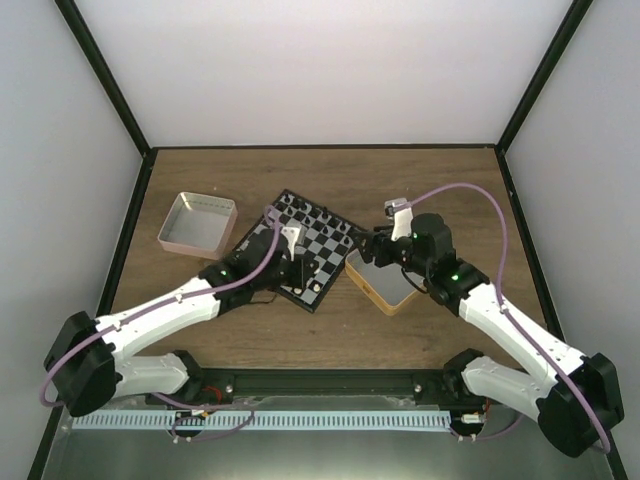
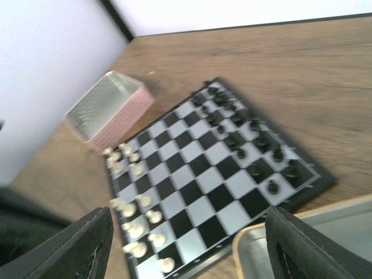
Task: Set up the chess pieces on the board
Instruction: Place the chess piece on the chessboard.
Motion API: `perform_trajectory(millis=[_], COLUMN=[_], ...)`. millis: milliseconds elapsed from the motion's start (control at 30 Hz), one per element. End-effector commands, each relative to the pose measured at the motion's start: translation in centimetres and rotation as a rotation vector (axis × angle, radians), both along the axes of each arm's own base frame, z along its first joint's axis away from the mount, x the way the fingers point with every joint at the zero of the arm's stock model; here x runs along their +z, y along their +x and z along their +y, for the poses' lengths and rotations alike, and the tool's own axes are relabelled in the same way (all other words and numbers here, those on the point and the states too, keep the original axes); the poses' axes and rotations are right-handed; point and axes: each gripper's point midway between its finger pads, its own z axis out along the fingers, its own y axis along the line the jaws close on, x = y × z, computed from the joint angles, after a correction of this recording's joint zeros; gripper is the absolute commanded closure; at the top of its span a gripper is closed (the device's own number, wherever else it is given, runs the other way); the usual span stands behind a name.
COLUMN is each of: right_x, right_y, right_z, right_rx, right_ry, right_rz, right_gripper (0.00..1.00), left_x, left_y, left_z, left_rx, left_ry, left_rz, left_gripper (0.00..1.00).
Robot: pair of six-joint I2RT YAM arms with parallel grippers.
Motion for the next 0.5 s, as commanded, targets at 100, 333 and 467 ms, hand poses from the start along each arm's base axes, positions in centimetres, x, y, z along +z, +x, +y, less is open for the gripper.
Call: perform_trajectory(millis=[100, 333, 467], right_x=[-1.2, -2.3, -2.8], right_y=[2.5, 2.5, 2.6], right_z=[-4.3, -4.4, -4.4], right_rx=[-0.296, -0.299, -0.297], right_ry=[-0.024, -0.034, -0.045], right_rz=[0.043, 0.072, 0.083], right_gripper=[0.26, 0.25, 0.25], left_x=[-6.6, -9.5, -10.5], left_y=[-0.3, -0.6, -0.9], left_z=[3.3, 2.6, 1.9], left_rx=[0.148, 0.109, 0.072], left_ry=[0.357, 0.386, 0.372], left_rz=[-0.086, -0.070, -0.057], left_gripper=[0.96, 0.96, 0.95])
